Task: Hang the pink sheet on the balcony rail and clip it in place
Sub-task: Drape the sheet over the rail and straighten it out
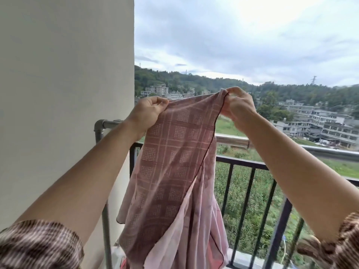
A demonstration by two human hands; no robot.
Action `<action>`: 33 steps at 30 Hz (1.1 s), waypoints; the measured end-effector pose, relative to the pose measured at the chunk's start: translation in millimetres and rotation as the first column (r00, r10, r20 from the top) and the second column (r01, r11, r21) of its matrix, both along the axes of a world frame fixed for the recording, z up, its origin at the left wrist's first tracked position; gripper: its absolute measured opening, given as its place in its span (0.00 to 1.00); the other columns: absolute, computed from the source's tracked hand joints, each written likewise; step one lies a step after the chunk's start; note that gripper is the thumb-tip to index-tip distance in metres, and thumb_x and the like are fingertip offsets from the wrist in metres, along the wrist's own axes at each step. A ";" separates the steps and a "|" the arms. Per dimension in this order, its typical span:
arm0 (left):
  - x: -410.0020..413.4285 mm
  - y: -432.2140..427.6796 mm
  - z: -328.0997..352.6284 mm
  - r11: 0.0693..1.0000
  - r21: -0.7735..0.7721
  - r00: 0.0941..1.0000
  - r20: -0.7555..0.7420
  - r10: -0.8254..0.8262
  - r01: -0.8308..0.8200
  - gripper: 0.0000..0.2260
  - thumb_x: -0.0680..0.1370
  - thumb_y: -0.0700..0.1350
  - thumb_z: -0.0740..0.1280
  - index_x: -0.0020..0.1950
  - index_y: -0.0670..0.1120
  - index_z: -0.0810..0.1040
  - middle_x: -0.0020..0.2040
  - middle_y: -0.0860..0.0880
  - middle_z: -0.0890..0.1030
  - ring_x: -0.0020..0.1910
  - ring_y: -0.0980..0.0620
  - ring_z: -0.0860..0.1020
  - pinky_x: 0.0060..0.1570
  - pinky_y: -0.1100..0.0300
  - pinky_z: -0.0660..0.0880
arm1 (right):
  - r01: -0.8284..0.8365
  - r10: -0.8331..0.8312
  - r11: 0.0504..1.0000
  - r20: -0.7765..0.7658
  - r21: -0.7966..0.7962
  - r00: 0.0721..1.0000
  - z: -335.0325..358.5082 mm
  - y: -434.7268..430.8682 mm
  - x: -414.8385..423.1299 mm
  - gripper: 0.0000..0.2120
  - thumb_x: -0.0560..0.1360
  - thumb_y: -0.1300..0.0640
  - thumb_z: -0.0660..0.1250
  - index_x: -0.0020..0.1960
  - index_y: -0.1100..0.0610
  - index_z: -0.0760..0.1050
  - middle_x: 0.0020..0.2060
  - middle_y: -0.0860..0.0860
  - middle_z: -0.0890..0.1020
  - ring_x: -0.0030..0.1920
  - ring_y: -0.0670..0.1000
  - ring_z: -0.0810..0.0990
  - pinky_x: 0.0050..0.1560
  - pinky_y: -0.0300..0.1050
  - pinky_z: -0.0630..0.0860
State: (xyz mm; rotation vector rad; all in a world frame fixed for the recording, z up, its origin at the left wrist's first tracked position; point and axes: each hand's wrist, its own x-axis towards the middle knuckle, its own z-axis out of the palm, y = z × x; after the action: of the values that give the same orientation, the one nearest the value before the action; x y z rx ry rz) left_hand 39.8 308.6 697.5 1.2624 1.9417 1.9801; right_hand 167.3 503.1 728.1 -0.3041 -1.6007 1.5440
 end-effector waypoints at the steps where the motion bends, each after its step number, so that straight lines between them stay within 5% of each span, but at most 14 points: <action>1: 0.1 2.2 0.5 0.999 0.045 0.999 0.045 0.009 -0.011 0.07 0.80 0.44 0.63 0.49 0.44 0.79 0.39 0.47 0.81 0.35 0.52 0.79 0.36 0.59 0.79 | 0.019 -0.019 1.000 -0.049 -0.011 0.999 5.3 5.1 5.6 0.12 0.79 0.69 0.58 0.42 0.56 0.74 0.37 0.54 0.81 0.32 0.49 0.82 0.35 0.44 0.82; 6: 43.0 22.6 21.6 0.972 0.140 0.981 0.023 -0.193 0.187 0.08 0.80 0.45 0.62 0.52 0.43 0.79 0.41 0.48 0.80 0.39 0.52 0.79 0.41 0.59 0.79 | 0.135 -0.158 0.987 -0.323 -0.092 0.933 27.7 33.7 27.9 0.14 0.77 0.70 0.58 0.40 0.53 0.72 0.36 0.52 0.77 0.37 0.51 0.77 0.36 0.46 0.79; 10: 96.8 50.5 7.6 0.869 -0.025 0.869 -0.011 -0.494 0.493 0.04 0.79 0.39 0.63 0.47 0.46 0.77 0.45 0.49 0.79 0.42 0.53 0.78 0.41 0.61 0.78 | 0.064 -0.099 0.991 -0.335 -0.115 0.937 13.2 70.2 63.8 0.12 0.59 0.60 0.61 0.43 0.60 0.72 0.34 0.58 0.73 0.38 0.59 0.77 0.38 0.50 0.77; 12: 119.2 69.0 -18.9 0.835 -0.106 0.840 0.020 -0.542 0.540 0.06 0.79 0.37 0.63 0.49 0.46 0.78 0.46 0.50 0.80 0.42 0.56 0.79 0.45 0.63 0.78 | 0.004 -0.036 0.995 -0.336 -0.096 0.941 -4.2 79.7 86.6 0.04 0.63 0.60 0.59 0.36 0.60 0.69 0.32 0.56 0.71 0.34 0.57 0.75 0.38 0.48 0.76; 14: 139.3 88.0 -49.7 0.784 -0.164 0.800 0.096 -0.592 0.599 0.08 0.79 0.36 0.63 0.54 0.45 0.79 0.46 0.49 0.81 0.42 0.57 0.80 0.48 0.65 0.78 | -0.047 0.003 0.991 -0.322 -0.127 0.947 -21.0 91.7 108.4 0.14 0.74 0.61 0.51 0.34 0.59 0.70 0.32 0.54 0.73 0.32 0.53 0.75 0.36 0.45 0.76; 17: 170.5 115.3 -80.7 0.727 -0.244 0.763 0.115 -0.636 0.642 0.09 0.77 0.38 0.66 0.54 0.49 0.80 0.47 0.48 0.82 0.45 0.54 0.79 0.55 0.60 0.75 | -0.144 0.106 0.987 -0.363 -0.078 0.926 -34.5 104.9 140.2 0.16 0.76 0.59 0.50 0.35 0.57 0.73 0.33 0.53 0.74 0.33 0.52 0.75 0.39 0.46 0.76; 22: 221.7 156.4 -95.0 0.785 -0.292 0.830 0.062 -0.554 0.546 0.10 0.73 0.43 0.70 0.54 0.52 0.80 0.52 0.47 0.83 0.55 0.48 0.80 0.63 0.51 0.73 | -0.138 0.117 0.989 -0.290 -0.052 0.950 -51.3 129.1 193.4 0.17 0.78 0.57 0.48 0.33 0.55 0.68 0.29 0.51 0.70 0.31 0.49 0.73 0.35 0.41 0.74; 27: 246.1 162.2 -110.5 0.792 -0.438 0.894 0.065 -0.443 0.425 0.07 0.74 0.42 0.70 0.50 0.51 0.83 0.53 0.48 0.84 0.55 0.49 0.81 0.63 0.53 0.74 | -0.384 0.394 0.909 0.034 -0.160 0.918 -58.0 136.6 248.2 0.16 0.74 0.46 0.60 0.34 0.56 0.71 0.31 0.51 0.75 0.29 0.49 0.73 0.35 0.39 0.73; 29: 243.8 151.6 -116.8 0.762 -0.558 0.925 0.027 -0.380 0.329 0.06 0.72 0.46 0.71 0.47 0.54 0.84 0.50 0.53 0.84 0.53 0.54 0.81 0.61 0.56 0.75 | -0.392 0.388 0.919 0.274 -0.044 0.880 -63.9 129.8 252.5 0.08 0.68 0.55 0.70 0.36 0.57 0.73 0.32 0.52 0.79 0.29 0.49 0.77 0.34 0.42 0.77; 33: 227.7 115.9 -115.0 0.544 -0.829 0.959 -0.032 -0.283 0.133 0.04 0.75 0.48 0.68 0.48 0.53 0.83 0.44 0.58 0.84 0.43 0.59 0.82 0.50 0.63 0.78 | -0.427 0.240 0.885 0.601 0.187 0.762 -89.1 116.7 241.5 0.19 0.67 0.68 0.75 0.54 0.57 0.76 0.44 0.56 0.84 0.38 0.51 0.83 0.38 0.44 0.81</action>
State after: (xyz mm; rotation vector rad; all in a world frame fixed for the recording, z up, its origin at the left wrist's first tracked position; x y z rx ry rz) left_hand 267.5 424.5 582.5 1.2703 2.2010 0.6352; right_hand 408.7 619.8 639.0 -0.3231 -2.4612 1.5015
